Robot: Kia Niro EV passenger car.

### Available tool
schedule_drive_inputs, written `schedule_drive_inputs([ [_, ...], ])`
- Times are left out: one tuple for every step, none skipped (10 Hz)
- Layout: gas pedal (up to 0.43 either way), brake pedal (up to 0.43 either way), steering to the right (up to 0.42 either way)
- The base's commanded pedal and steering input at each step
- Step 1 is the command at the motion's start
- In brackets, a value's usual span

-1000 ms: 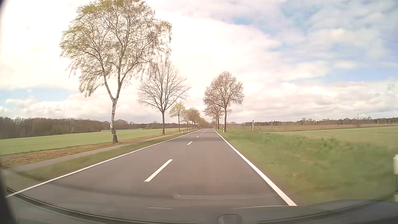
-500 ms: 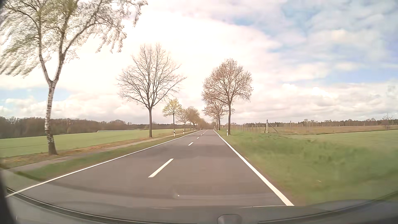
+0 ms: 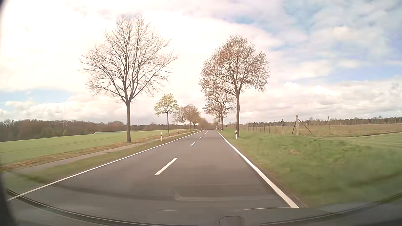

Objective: Follow the waypoints while adhering to traffic rules and regulations

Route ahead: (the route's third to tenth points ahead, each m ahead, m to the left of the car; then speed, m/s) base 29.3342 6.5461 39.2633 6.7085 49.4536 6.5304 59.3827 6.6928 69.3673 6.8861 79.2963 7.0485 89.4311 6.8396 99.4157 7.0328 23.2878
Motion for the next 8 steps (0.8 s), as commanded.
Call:
schedule_drive_inputs([
  [0.130,0.000,-0.002],
  [0.130,0.000,-0.002],
  [0.130,0.000,-0.002],
  [0.138,0.000,-0.002],
  [0.138,0.000,-0.002],
  [0.138,0.000,-0.002],
  [0.138,0.000,-0.003],
  [0.138,0.000,-0.002],
])
